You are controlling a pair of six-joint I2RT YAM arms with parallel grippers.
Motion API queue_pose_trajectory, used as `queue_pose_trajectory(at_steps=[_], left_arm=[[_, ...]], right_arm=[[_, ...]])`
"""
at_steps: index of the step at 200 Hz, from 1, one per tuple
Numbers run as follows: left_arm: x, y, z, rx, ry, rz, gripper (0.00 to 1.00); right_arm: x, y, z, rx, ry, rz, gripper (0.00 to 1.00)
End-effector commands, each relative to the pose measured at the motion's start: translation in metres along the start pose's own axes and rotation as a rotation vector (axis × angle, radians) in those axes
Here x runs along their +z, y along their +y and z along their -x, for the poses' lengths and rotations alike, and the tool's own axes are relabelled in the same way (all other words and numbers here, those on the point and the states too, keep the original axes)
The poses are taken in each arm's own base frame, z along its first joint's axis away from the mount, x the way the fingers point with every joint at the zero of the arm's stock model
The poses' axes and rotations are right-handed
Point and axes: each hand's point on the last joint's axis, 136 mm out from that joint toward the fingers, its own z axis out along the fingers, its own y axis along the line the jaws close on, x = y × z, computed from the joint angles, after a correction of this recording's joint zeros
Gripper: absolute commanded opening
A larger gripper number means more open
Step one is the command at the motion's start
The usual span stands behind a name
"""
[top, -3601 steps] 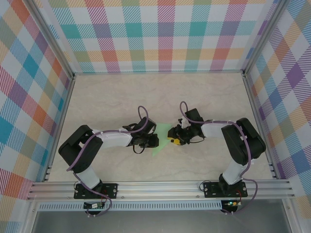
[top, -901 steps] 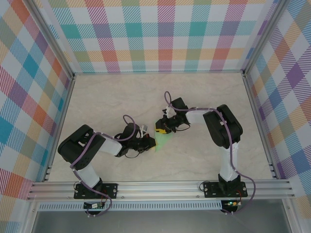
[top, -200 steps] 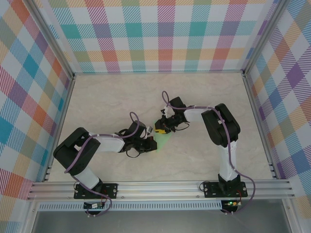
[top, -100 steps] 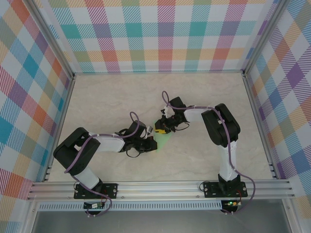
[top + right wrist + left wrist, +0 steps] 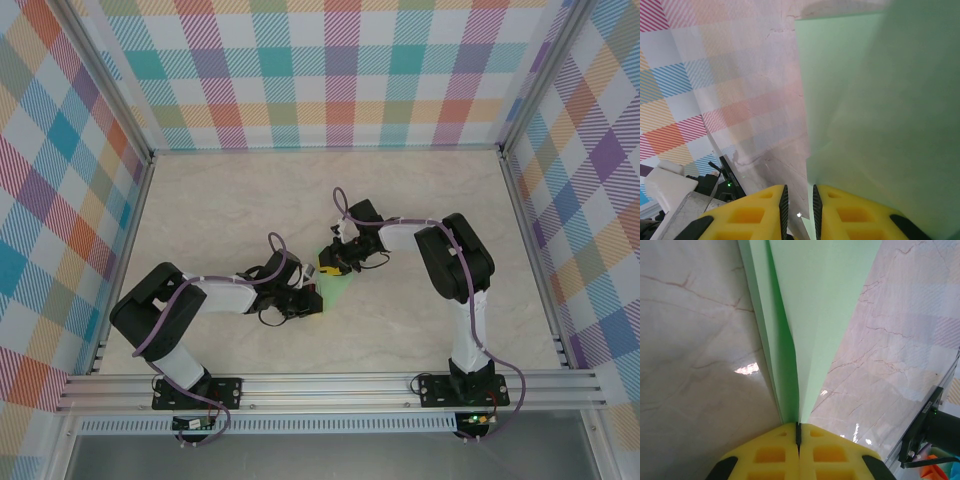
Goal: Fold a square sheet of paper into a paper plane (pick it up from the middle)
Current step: Fourth fold the wing at the center of the table.
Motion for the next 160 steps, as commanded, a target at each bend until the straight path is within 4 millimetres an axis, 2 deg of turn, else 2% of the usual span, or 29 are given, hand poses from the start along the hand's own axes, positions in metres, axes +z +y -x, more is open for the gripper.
queue_pose_trajectory(at_steps=[1, 44, 57, 81, 112, 136, 160], left_arm=[[0.003, 0.011, -0.014, -0.025, 0.058, 0.044, 0.0], [-0.001, 0.026, -0.026, -0.066, 0.094, 0.113, 0.0], [-0.004, 0.026, -0.03, -0.066, 0.099, 0.113, 0.06], [-0.017, 0.007, -0.025, -0.038, 0.05, 0.049, 0.13], [-0.049, -0.018, -0.006, -0.005, -0.105, 0.014, 0.19], [-0.069, -0.032, 0.012, -0.021, -0.235, -0.026, 0.18], [-0.071, -0.052, 0.027, -0.018, -0.287, -0.102, 0.16]], right_arm=[[0.018, -0.064, -0.032, 0.152, 0.08, -0.183, 0.23], [0.019, -0.067, -0.033, 0.157, 0.081, -0.191, 0.24], [0.018, -0.069, -0.034, 0.16, 0.078, -0.202, 0.23], [0.018, -0.075, -0.036, 0.163, 0.078, -0.219, 0.23], [0.02, -0.078, -0.038, 0.169, 0.079, -0.224, 0.23], [0.019, -0.08, -0.038, 0.174, 0.077, -0.232, 0.23], [0.019, -0.082, -0.039, 0.177, 0.077, -0.237, 0.22]])
